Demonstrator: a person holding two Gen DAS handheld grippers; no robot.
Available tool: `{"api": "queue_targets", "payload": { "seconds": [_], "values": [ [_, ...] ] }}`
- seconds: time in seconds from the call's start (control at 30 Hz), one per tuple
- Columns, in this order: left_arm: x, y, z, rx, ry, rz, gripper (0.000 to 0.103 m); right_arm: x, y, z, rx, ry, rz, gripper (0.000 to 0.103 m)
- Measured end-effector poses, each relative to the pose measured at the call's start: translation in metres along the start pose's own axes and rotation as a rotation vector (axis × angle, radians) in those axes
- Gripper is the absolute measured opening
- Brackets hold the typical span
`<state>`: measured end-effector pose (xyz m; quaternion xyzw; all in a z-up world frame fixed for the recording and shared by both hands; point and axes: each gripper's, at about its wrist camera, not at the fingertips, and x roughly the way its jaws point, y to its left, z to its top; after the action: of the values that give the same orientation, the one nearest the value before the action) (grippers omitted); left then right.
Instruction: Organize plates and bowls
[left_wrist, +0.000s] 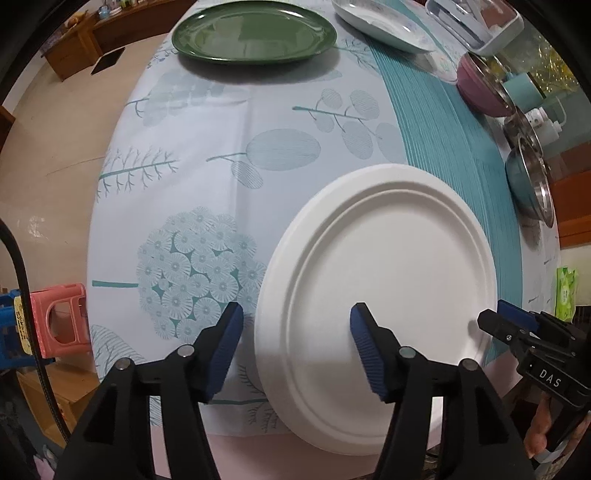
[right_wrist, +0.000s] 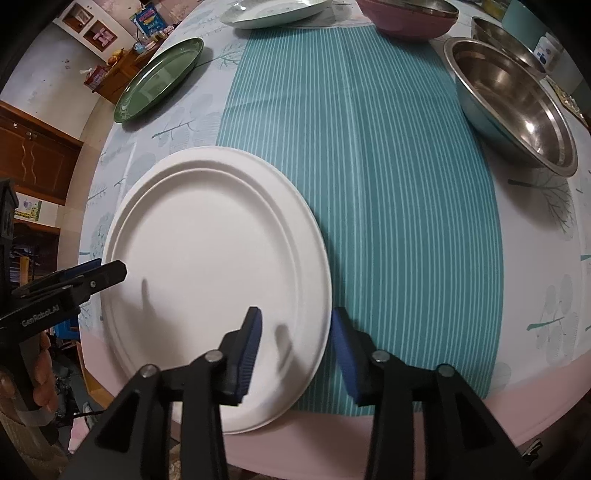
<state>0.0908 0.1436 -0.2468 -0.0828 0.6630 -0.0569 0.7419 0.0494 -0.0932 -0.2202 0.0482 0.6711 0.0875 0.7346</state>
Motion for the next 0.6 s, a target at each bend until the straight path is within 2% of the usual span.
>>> {"api": "queue_targets", "payload": {
  "seconds": [0.33,0.47,0.6],
  "values": [
    [-0.021,0.015,-0.006,-0.013,-0.086,0.002,0.06,-0.009,0.0,0.0,0.008,-0.039,-0.038,0.043],
    [-0.037,0.015,-0.012,0.016,-0.158,0.017,0.06,-0.015,0.001,-0.002,0.014,-0.063,-0.053,0.043],
    [-0.048,0.01,-0.016,0.053,-0.182,0.024,0.06,-0.025,0.005,-0.005,0.022,-0.091,-0.058,0.043]
  ]
}}
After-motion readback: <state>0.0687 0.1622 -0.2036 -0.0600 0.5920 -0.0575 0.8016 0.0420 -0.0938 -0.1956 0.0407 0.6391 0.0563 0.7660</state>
